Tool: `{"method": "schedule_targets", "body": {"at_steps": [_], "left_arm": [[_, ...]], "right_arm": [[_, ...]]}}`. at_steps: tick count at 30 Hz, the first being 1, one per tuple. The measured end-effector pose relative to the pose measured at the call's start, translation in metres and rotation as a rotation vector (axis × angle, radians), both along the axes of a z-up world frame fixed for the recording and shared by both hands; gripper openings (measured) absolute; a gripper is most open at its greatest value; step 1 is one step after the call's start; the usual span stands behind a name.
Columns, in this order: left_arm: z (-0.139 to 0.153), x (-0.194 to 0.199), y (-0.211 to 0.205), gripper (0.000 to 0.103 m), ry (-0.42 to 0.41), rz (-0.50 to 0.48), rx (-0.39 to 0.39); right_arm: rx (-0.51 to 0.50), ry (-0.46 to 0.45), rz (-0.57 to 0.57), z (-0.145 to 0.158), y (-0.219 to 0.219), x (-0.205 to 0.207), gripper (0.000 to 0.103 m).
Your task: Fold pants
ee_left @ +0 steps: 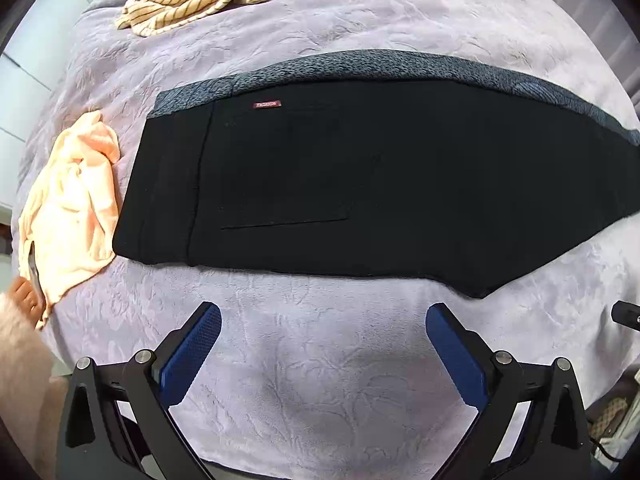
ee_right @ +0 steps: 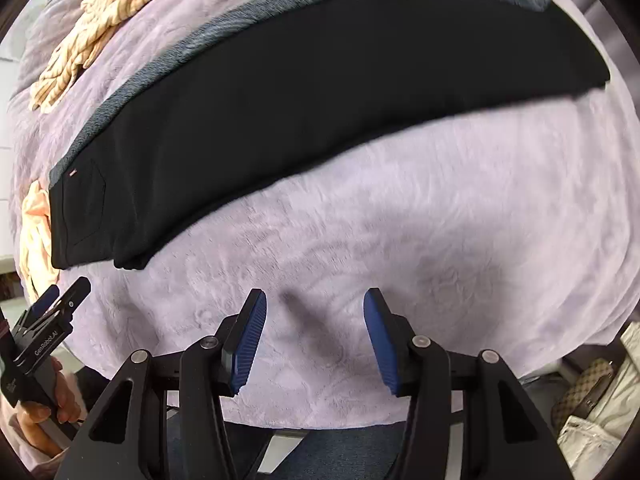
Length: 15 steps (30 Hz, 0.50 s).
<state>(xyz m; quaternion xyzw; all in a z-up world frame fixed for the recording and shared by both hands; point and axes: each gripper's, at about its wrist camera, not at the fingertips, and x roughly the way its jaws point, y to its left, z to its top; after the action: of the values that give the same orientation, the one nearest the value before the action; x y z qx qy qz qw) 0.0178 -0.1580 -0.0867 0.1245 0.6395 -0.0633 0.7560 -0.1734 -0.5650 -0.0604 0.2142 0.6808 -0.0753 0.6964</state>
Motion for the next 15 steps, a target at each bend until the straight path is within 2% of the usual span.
{"method": "schedule_targets", "body": {"at_steps": [8, 15], "left_arm": [[0.007, 0.003, -0.032, 0.103, 0.003, -0.069, 0.029], [0.004, 0.009, -0.067, 0.103, 0.018, -0.127, 0.062]], "right_arm": [[0.054, -0.018, -0.09, -0.01, -0.022, -0.013, 0.055], [0.094, -0.059, -0.197, -0.013, -0.066, -0.019, 0.055]]}}
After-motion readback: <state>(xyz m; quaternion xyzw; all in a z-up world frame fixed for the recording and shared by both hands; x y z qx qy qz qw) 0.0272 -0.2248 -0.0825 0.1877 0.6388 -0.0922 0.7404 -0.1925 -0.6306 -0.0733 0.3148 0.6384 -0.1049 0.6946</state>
